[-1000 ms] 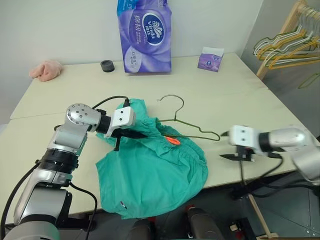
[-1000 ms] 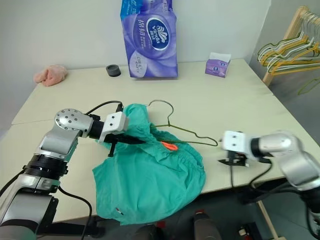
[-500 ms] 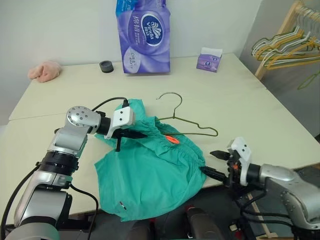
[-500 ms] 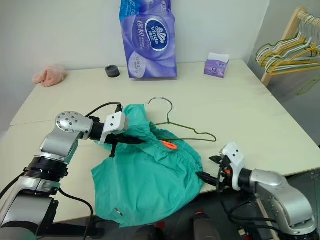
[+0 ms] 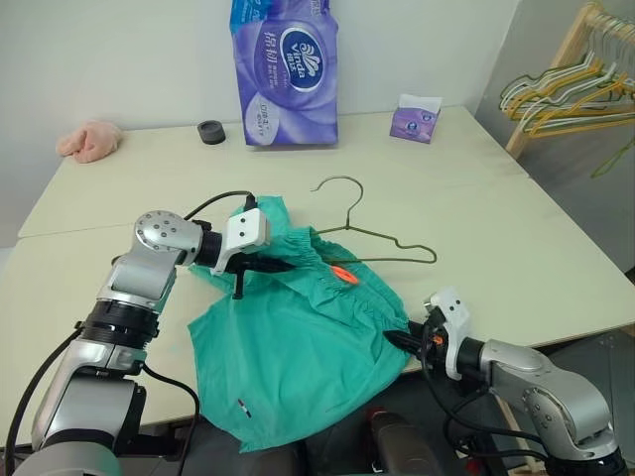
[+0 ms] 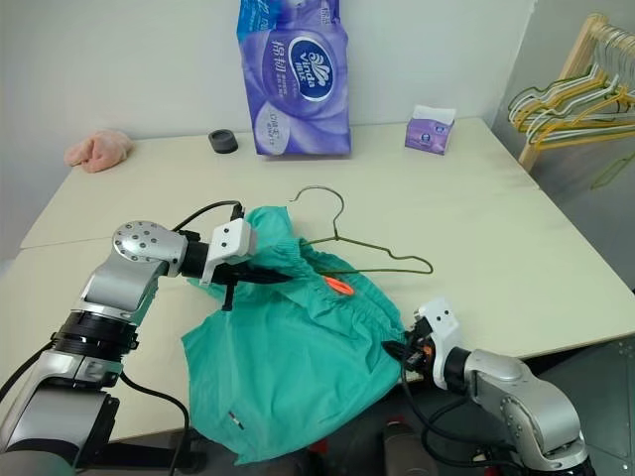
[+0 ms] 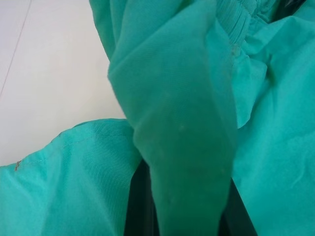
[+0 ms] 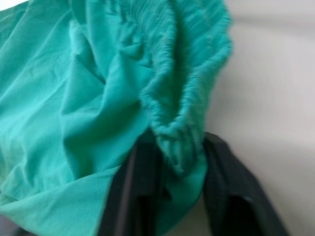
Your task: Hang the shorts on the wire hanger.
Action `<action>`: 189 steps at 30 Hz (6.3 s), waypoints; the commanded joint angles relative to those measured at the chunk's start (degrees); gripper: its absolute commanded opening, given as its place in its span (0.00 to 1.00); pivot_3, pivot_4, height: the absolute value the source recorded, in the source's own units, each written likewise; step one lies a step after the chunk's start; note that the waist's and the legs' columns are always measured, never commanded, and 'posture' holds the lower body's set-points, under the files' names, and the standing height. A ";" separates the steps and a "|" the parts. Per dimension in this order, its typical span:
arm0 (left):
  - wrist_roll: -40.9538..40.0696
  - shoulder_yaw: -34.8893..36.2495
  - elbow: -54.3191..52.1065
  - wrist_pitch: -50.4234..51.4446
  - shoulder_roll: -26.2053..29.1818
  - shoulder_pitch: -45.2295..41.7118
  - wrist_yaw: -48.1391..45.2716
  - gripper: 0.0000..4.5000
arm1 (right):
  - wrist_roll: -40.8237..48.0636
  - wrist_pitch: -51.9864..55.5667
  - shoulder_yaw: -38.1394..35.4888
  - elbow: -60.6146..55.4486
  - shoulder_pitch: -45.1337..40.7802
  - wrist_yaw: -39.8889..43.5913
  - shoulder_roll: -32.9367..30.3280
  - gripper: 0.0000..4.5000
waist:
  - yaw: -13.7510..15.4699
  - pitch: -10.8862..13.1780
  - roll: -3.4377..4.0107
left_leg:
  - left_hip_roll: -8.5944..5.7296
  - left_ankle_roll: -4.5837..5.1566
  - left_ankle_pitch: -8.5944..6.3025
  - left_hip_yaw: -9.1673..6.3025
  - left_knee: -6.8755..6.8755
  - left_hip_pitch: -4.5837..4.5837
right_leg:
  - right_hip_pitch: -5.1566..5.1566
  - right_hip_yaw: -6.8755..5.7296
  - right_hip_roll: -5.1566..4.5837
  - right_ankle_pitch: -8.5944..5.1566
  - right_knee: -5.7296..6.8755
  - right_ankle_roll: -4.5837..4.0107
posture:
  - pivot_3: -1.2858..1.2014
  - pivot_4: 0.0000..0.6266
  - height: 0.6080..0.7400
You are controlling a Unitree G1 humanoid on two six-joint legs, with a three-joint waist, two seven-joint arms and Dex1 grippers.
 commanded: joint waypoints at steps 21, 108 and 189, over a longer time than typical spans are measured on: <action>-4.56 1.98 -9.47 6.90 12.93 5.38 -7.14 0.00 | 8.35 -2.49 -8.40 5.82 -9.17 16.99 -16.47 0.00 | 0.15 -0.03 -0.04 | -0.01 0.01 -0.01 0.03 0.00 0.01 | 0.02 0.01 0.05 -0.01 -0.02 0.01 | 0.44 0.14 1.00; -18.31 6.37 -14.44 16.27 -2.60 5.52 5.65 0.99 | 2.96 22.28 -30.54 0.16 -1.50 18.62 -16.56 0.00 | -0.09 -0.02 -0.03 | -0.10 0.02 -0.03 0.04 0.01 -0.08 | -0.03 0.01 -0.33 0.01 -0.01 0.05 | 0.38 0.20 1.00; -18.66 -4.57 -12.04 18.25 -24.99 -21.85 5.03 1.00 | -12.78 15.72 -46.65 47.86 -58.85 -28.15 -28.31 0.99 | -11.49 5.37 1.74 | -0.26 0.93 -0.60 2.54 -0.05 0.10 | -0.03 2.48 0.06 0.36 -1.04 1.80 | 0.35 0.27 1.00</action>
